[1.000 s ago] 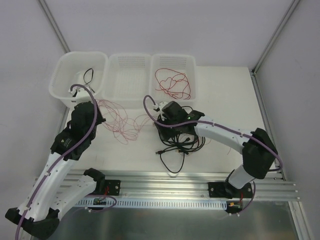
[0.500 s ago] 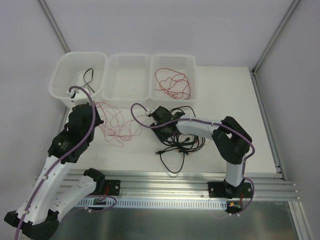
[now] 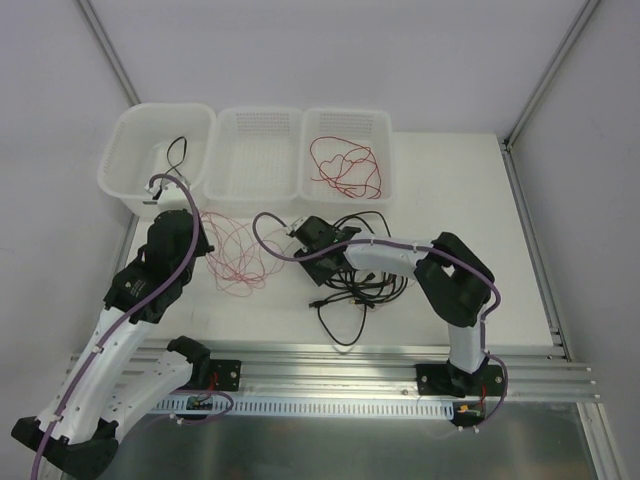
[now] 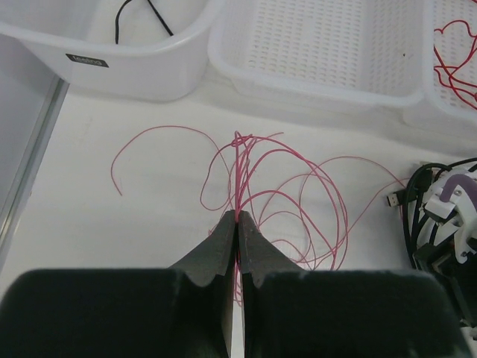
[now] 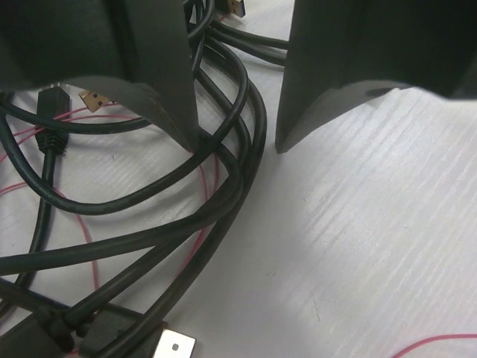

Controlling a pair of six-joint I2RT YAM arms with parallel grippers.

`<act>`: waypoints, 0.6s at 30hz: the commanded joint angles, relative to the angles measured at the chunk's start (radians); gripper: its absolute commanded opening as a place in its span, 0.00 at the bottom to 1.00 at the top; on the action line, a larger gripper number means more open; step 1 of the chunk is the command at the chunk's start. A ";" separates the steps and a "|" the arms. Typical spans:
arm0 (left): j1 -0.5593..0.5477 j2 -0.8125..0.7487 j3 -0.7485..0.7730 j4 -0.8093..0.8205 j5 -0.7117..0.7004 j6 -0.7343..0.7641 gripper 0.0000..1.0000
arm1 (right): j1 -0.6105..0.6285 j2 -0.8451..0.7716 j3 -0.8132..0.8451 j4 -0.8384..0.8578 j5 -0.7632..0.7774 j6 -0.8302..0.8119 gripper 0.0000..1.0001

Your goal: Untangle the cables

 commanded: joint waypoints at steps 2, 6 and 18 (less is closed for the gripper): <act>0.007 -0.001 -0.019 0.002 0.035 -0.032 0.00 | 0.030 0.067 -0.024 -0.029 -0.039 -0.006 0.55; 0.007 -0.009 -0.028 0.002 0.047 -0.042 0.00 | 0.042 0.094 -0.038 -0.036 -0.028 0.003 0.52; 0.007 0.034 -0.067 0.006 -0.001 -0.051 0.00 | 0.051 -0.305 0.002 -0.198 0.054 -0.087 0.01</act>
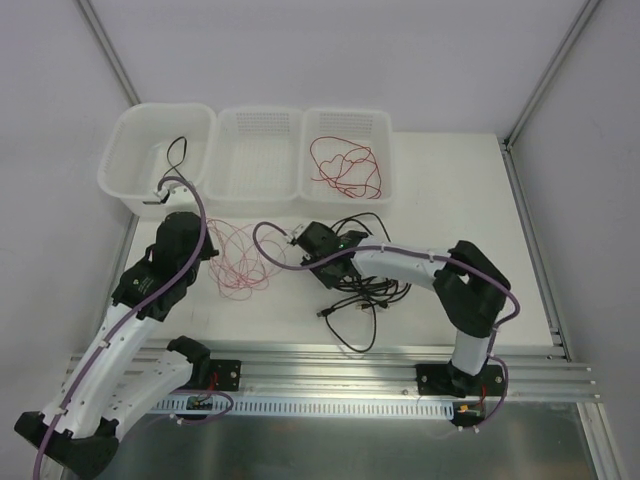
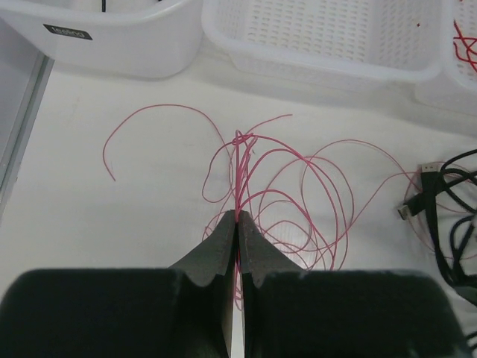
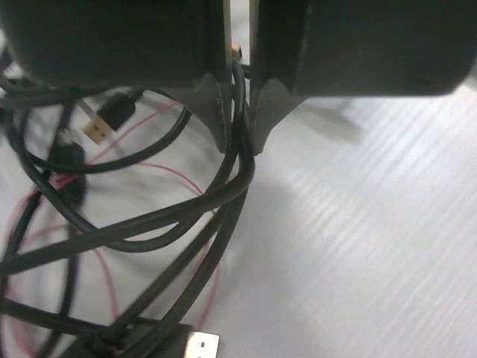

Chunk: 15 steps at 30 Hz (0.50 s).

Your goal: Untangle the cables

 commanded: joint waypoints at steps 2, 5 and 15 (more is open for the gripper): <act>0.008 0.055 -0.026 0.006 -0.036 -0.030 0.00 | 0.007 -0.303 0.110 -0.196 0.033 -0.075 0.01; 0.008 0.097 -0.036 0.006 -0.037 -0.047 0.00 | 0.001 -0.453 0.200 -0.257 0.031 -0.118 0.01; 0.008 0.235 -0.057 0.001 -0.016 -0.076 0.00 | -0.088 -0.849 0.192 -0.204 0.100 -0.137 0.01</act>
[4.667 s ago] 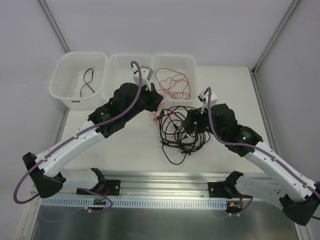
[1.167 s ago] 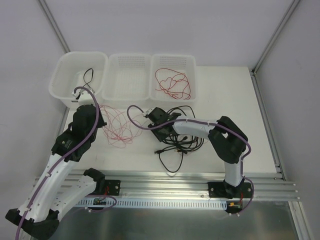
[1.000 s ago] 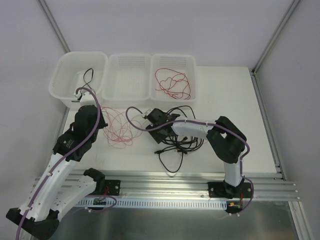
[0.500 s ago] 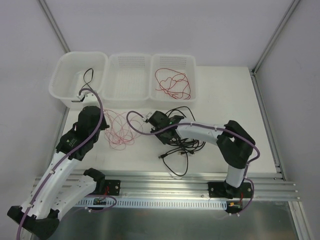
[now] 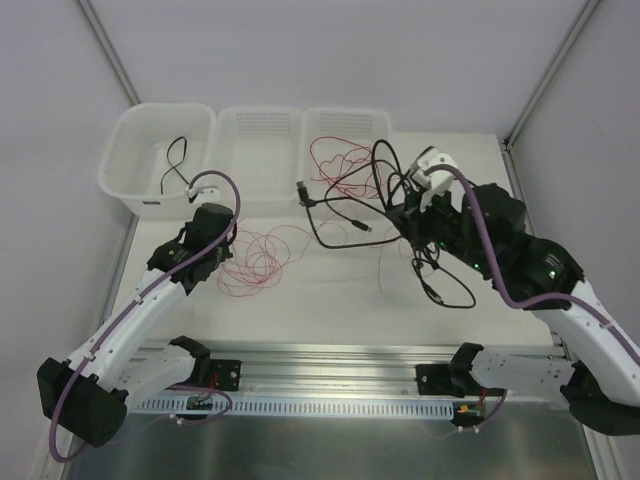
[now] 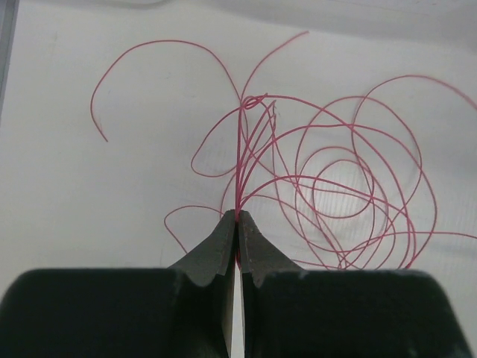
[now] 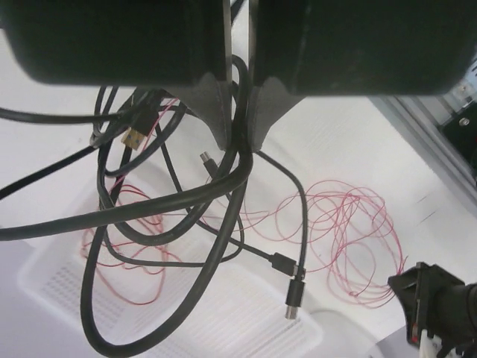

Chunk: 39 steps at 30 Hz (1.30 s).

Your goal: Untangle the cables

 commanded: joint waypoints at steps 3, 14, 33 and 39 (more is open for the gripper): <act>0.008 0.061 -0.006 -0.003 0.017 -0.034 0.06 | -0.051 -0.124 -0.106 0.059 0.075 -0.016 0.01; 0.002 0.021 0.009 0.112 0.368 0.056 0.63 | -0.063 -0.137 -0.151 0.091 0.007 0.014 0.01; -0.117 0.176 0.079 0.462 0.877 0.211 0.96 | -0.068 -0.196 -0.103 0.062 -0.069 0.004 0.01; -0.202 0.383 0.161 0.491 0.879 0.263 0.95 | -0.069 -0.224 -0.073 0.051 -0.118 -0.003 0.01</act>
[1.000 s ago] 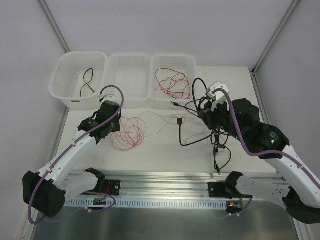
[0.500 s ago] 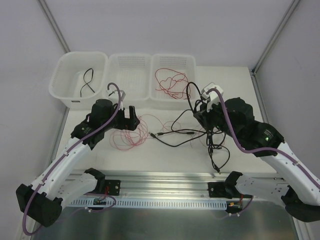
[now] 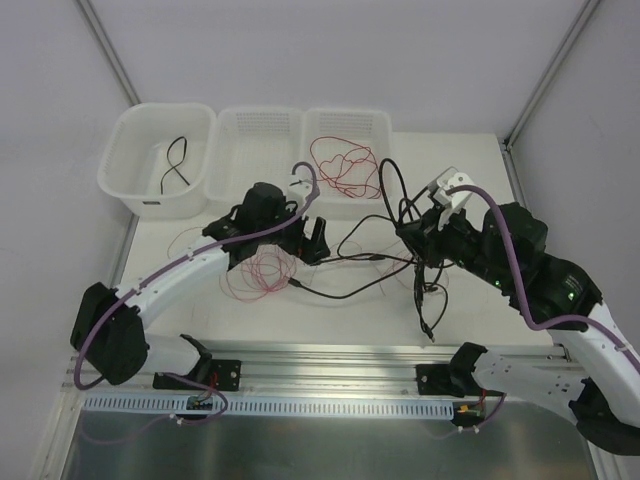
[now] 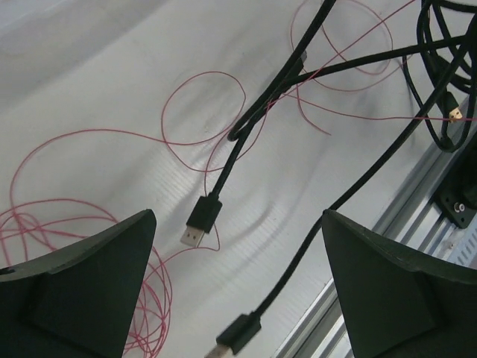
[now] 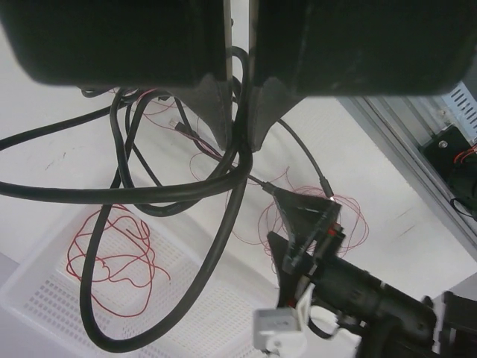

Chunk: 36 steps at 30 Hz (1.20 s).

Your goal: Untangle the cables

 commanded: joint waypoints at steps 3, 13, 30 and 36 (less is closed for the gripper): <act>-0.055 0.120 0.091 0.070 0.061 0.090 0.93 | -0.004 -0.048 0.066 0.058 -0.023 -0.023 0.01; -0.067 0.225 0.067 0.148 0.146 0.081 0.88 | -0.004 -0.072 0.083 0.045 -0.027 -0.029 0.01; -0.008 -0.068 -0.464 0.727 0.108 -0.051 0.87 | -0.004 -0.109 0.074 0.046 -0.034 -0.018 0.01; -0.008 -0.120 -0.581 0.816 0.076 -0.060 0.84 | -0.004 -0.109 0.074 0.052 -0.037 -0.014 0.01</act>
